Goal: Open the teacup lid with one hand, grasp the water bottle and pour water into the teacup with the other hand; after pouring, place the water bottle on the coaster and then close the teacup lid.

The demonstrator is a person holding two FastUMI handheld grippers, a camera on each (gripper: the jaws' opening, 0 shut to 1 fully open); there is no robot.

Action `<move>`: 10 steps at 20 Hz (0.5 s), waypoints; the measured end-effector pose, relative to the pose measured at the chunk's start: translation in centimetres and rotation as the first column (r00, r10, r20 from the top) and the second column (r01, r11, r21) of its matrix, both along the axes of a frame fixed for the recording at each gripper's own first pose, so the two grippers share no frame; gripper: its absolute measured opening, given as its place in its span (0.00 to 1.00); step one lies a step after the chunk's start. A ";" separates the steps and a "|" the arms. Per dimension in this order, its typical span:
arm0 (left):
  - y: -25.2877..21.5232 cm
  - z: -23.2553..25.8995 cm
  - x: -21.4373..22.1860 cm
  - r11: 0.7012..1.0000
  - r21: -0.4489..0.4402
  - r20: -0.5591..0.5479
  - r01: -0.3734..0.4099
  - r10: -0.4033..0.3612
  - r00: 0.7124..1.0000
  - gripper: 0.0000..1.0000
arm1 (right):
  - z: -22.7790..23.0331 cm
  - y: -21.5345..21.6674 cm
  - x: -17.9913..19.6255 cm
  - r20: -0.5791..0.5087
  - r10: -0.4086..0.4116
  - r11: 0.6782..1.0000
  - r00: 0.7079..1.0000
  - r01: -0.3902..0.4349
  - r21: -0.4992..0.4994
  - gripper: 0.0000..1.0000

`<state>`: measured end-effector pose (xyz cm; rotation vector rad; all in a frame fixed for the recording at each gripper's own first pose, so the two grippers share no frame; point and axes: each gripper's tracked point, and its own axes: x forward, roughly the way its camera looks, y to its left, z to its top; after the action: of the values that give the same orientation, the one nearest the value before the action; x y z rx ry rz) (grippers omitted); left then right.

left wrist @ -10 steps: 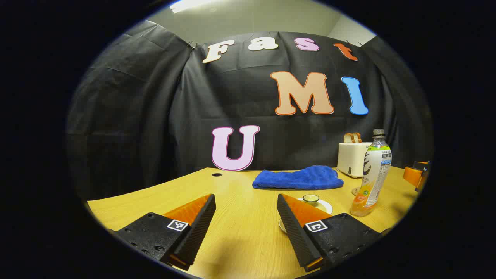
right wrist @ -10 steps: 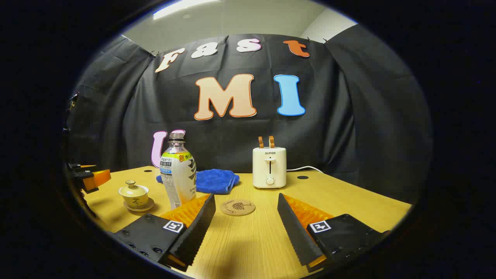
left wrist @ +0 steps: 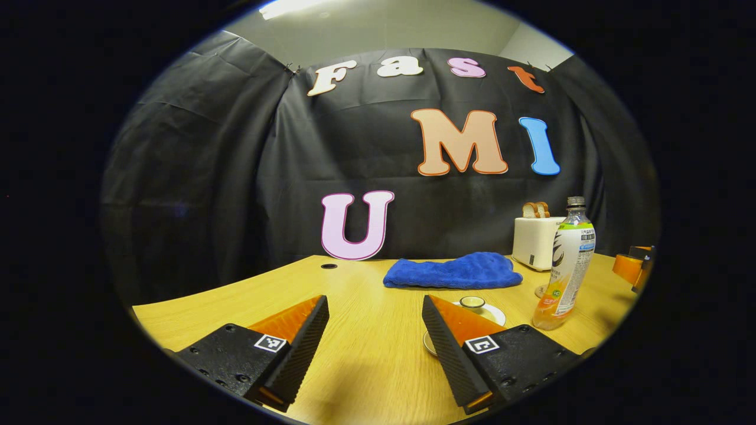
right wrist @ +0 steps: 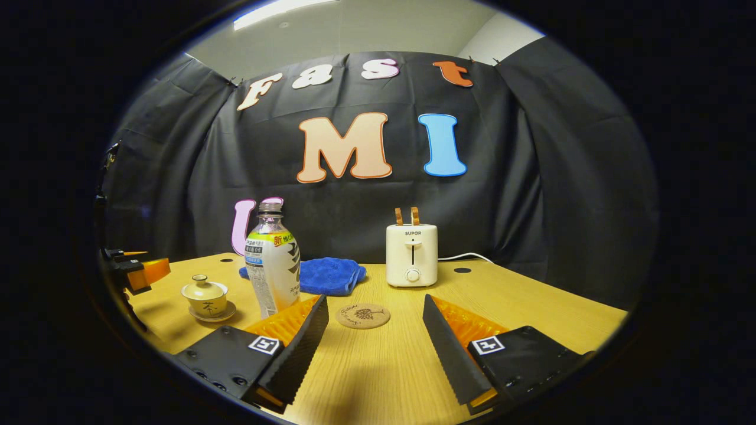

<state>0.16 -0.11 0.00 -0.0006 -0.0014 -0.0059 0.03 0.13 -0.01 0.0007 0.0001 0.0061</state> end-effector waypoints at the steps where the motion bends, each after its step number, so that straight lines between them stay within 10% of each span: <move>1: 0.0 0.0 0.0 1.000 0.000 0.000 0.000 0.000 1.000 0.93 | 0.0 0.0 0.0 0.000 0.000 1.000 1.000 0.000 0.000 1.00; 10: -0.1 -0.1 0.0 1.000 0.000 0.002 0.000 0.000 1.000 0.93 | 0.0 0.5 0.0 -0.001 0.025 1.000 1.000 -0.025 0.002 1.00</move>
<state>0.20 -0.18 -0.09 -0.0003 -0.0031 -0.0054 0.08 0.59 -0.03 0.0022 0.0011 0.0308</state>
